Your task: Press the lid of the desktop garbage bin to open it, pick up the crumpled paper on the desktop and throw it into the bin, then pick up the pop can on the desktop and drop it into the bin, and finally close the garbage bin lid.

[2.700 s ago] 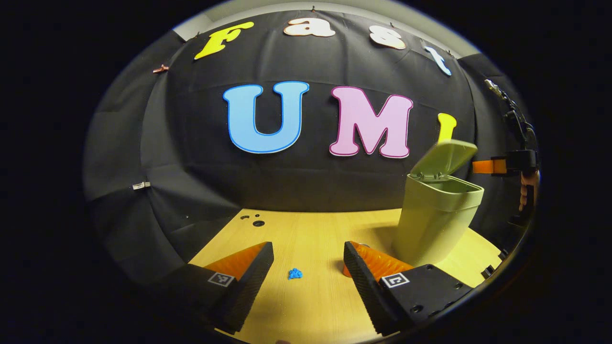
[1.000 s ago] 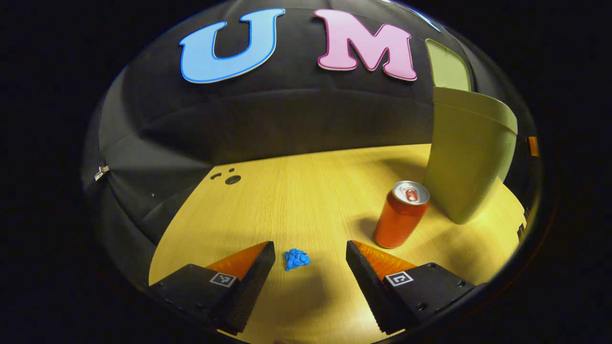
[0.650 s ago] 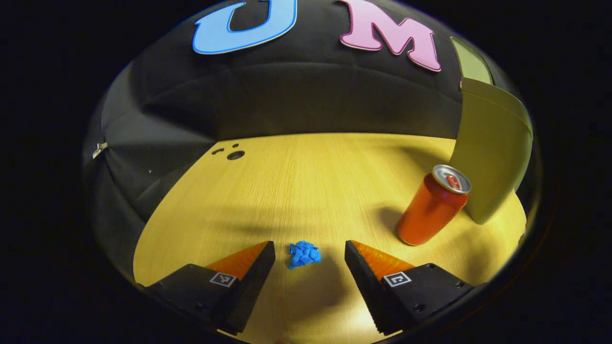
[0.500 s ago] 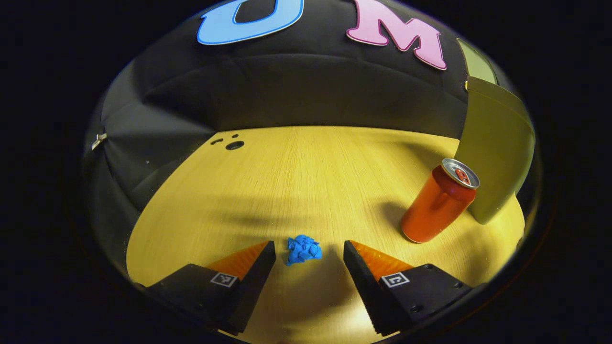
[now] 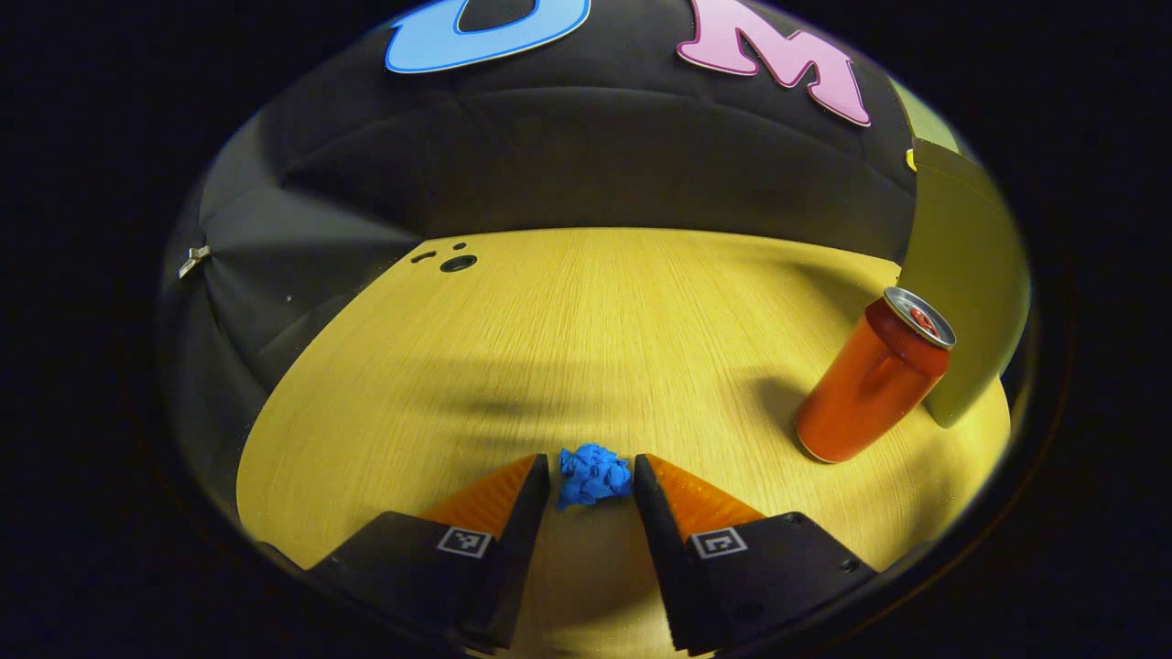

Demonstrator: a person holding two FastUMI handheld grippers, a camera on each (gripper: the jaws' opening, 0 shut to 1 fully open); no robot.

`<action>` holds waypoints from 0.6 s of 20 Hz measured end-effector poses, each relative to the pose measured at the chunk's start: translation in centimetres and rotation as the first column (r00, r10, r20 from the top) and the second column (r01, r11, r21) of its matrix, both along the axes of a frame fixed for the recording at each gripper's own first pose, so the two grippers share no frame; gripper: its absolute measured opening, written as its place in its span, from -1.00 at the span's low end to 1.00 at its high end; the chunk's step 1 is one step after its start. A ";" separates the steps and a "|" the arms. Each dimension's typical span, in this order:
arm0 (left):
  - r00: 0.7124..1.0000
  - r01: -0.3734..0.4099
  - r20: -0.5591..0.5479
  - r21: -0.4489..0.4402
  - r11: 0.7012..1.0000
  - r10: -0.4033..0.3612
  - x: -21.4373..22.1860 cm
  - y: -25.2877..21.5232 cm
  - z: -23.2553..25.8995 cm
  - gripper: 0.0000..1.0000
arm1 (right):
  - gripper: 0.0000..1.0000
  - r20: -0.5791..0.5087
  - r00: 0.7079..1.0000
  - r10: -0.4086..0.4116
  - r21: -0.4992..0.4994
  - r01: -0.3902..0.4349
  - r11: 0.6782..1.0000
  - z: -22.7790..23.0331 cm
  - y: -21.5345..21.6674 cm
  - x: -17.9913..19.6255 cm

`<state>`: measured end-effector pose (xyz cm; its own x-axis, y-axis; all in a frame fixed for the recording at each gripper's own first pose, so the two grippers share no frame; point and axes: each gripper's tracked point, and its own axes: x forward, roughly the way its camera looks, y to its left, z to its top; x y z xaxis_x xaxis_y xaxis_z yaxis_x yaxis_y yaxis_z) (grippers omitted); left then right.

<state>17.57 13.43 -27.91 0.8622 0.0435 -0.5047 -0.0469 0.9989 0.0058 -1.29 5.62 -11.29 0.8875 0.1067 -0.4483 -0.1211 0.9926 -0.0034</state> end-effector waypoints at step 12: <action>1.000 0.009 0.022 0.033 0.999 -0.010 -1.2 -1.0 2.3 -0.36 | 0.99 -0.011 1.000 0.014 0.008 -0.014 1.000 -0.7 -1.0 -1.4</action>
<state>16.41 12.39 -25.57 0.8735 0.0512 -0.4841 -0.0376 0.9986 0.0377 -2.64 4.61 -12.00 0.8807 0.1228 -0.4575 -0.1351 0.9908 0.0059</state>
